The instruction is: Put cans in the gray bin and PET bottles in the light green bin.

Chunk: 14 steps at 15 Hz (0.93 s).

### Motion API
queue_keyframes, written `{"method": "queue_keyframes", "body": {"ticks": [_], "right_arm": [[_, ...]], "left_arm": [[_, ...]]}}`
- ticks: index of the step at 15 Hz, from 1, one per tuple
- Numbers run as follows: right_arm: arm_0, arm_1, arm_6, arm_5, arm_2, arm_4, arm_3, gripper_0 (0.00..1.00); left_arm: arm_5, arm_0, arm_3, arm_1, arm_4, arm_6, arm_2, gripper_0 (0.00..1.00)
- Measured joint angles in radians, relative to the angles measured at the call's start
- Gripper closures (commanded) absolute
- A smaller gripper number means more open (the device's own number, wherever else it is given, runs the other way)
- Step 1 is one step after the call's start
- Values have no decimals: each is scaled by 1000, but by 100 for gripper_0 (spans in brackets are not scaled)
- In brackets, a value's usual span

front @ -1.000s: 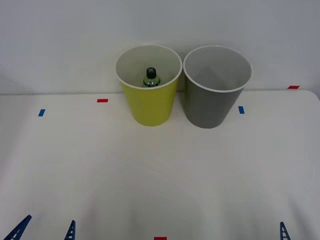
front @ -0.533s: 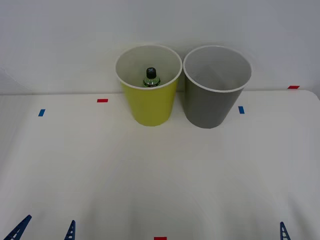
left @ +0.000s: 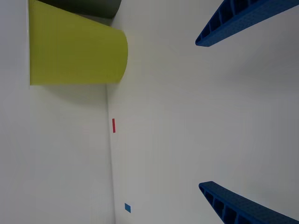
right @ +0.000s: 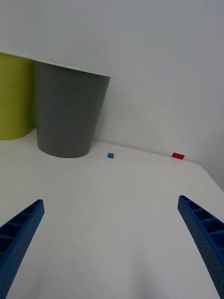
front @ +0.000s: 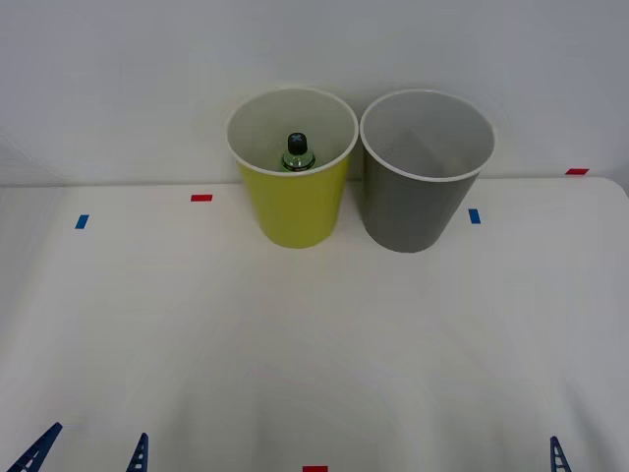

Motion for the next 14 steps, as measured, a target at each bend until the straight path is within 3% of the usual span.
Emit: {"method": "queue_keyframes", "body": {"ticks": [14], "right_arm": [[0, 0, 0, 0, 0, 0, 0, 0]], "left_arm": [[0, 0, 0, 0, 0, 0, 0, 0]]}}
